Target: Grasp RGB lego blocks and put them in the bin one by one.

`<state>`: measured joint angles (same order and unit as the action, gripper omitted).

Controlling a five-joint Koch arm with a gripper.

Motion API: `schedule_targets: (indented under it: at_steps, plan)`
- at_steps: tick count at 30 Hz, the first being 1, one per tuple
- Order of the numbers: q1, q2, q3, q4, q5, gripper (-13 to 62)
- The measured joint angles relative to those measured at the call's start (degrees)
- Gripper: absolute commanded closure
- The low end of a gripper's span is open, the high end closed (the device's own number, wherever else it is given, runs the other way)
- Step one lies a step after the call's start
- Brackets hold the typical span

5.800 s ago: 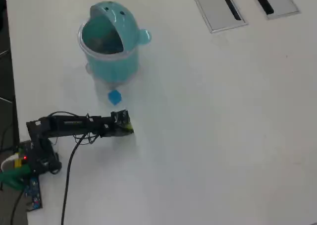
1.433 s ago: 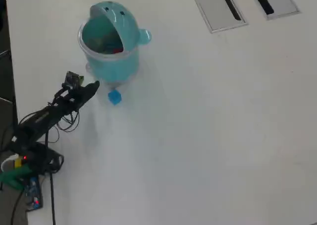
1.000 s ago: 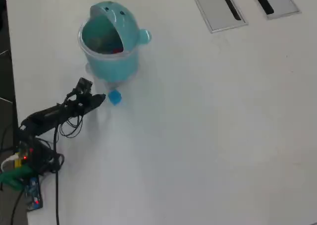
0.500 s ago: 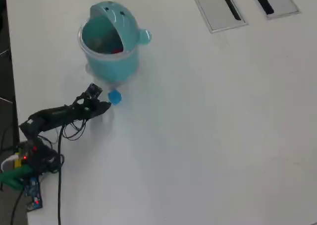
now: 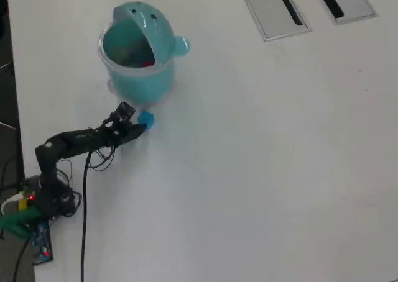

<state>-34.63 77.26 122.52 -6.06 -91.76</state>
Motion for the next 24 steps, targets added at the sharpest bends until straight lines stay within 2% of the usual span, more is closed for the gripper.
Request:
schedule_targets:
  at_steps: [22,24]
  plan:
    - [4.5,-9.9,-10.2,-0.3,0.0,19.8]
    - [4.4,-10.3,-10.9,-0.3,-0.2,24.1]
